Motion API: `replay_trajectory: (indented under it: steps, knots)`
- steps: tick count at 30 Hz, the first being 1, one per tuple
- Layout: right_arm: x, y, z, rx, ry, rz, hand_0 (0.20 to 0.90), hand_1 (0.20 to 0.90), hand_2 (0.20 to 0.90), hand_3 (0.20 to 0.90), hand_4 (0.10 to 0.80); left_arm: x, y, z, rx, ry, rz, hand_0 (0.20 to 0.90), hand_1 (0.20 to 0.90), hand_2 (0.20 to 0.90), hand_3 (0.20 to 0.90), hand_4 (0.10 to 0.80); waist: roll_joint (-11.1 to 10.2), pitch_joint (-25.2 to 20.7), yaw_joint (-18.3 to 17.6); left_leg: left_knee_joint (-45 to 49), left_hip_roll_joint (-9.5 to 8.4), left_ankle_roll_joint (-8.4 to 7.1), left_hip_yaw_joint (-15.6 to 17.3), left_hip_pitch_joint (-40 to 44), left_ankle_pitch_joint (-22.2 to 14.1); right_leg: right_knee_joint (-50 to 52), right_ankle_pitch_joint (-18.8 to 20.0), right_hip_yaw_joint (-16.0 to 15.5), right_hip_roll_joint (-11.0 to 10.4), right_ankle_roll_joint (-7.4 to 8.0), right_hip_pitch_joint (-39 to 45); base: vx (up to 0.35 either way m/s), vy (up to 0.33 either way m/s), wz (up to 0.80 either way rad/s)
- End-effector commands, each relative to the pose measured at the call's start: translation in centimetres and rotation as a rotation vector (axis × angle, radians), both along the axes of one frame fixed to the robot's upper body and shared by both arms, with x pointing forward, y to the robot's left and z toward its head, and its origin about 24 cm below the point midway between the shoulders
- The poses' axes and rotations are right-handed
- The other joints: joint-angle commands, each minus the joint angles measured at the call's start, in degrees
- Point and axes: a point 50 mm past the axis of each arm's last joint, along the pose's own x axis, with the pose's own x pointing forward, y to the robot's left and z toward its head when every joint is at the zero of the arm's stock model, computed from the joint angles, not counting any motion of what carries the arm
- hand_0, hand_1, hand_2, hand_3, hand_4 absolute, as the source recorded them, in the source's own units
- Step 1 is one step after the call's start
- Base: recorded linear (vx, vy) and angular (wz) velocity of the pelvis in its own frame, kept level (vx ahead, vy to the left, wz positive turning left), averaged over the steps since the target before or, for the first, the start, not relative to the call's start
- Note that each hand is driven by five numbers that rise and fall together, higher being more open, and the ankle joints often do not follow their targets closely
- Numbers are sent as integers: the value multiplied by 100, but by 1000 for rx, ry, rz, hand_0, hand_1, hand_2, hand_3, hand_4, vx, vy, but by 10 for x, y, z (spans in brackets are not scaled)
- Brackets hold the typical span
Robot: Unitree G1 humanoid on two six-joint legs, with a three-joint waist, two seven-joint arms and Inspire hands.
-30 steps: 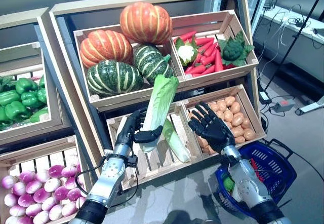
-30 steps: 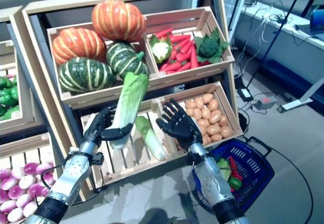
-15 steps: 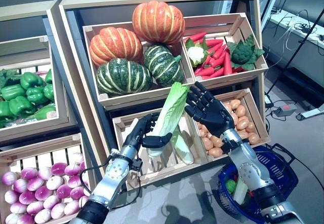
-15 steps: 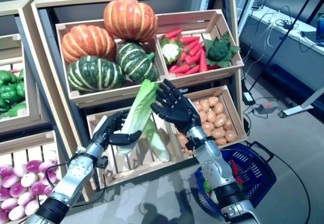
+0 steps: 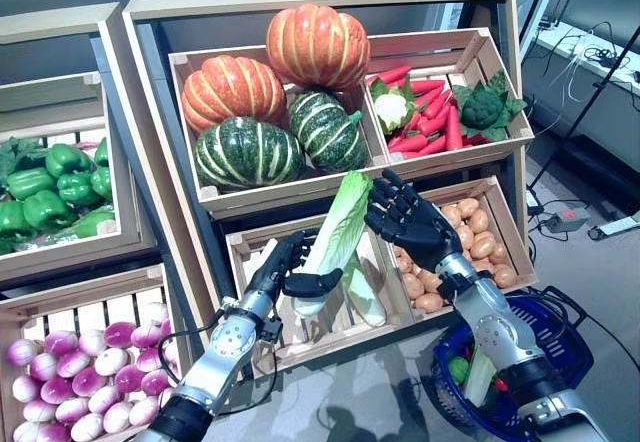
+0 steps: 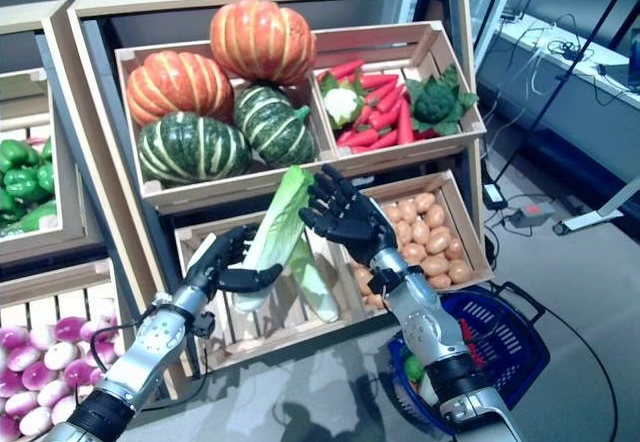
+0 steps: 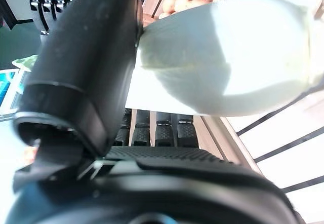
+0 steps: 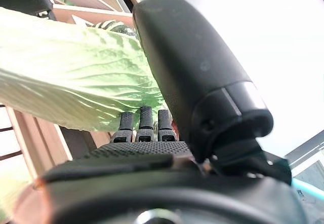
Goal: Put vegetables into the basket
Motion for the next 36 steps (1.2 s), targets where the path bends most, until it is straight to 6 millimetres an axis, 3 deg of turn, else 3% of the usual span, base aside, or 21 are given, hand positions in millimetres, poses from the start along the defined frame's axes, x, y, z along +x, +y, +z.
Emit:
replay_trajectory:
  steps: [1, 8, 16, 21, 29, 36]
  knots:
    - [24, 24, 38, -27, -146, -60, 900, 900, 900, 900, 800, 18, -66, 92, -107, -423, -311, 300, 300, 300, 300, 400, -66, -520, -59, 6, -235, 165, 77, -58, -295, 86, -2, 284, -97, 58, 19, 0, 0, 0]
    - [29, 9, 41, -453, -204, -450, 900, 900, 900, 900, 800, 12, -73, 100, -93, -466, -312, 300, 300, 300, 300, 400, -10, -467, -135, 6, -258, 194, 108, -35, -314, 88, 14, 402, -85, 67, 4, -20, 4, 0]
    - [36, 11, 37, -656, -170, -628, 900, 900, 900, 900, 800, 11, -81, 105, -83, -501, -304, 300, 300, 300, 300, 400, 47, -411, -124, 6, -279, 217, 106, -21, -330, 65, 23, 435, -76, 59, 16, -16, 5, -1]
    - [37, 19, 27, -651, -92, -616, 900, 900, 900, 900, 800, 10, -82, 106, -96, -495, -311, 300, 300, 300, 300, 400, 69, -404, -60, 6, -294, 220, 78, -34, -337, 29, 27, 403, -86, 58, 38, 0, 0, 0]
    - [30, 31, -10, -444, 127, -431, 900, 900, 900, 900, 800, 11, -77, 104, -102, -486, -313, 300, 300, 300, 300, 400, 63, -425, 11, 6, -304, 211, 43, -27, -352, -7, 19, 308, -103, 47, 82, -3, 2, 1]
    - [26, 30, -31, -478, 221, -368, 900, 900, 900, 900, 800, 12, -77, 106, -102, -491, -318, 300, 300, 300, 300, 400, 38, -448, 29, 6, -308, 198, 27, -12, -359, -14, 20, 254, -110, 42, 101, 0, 0, 0]
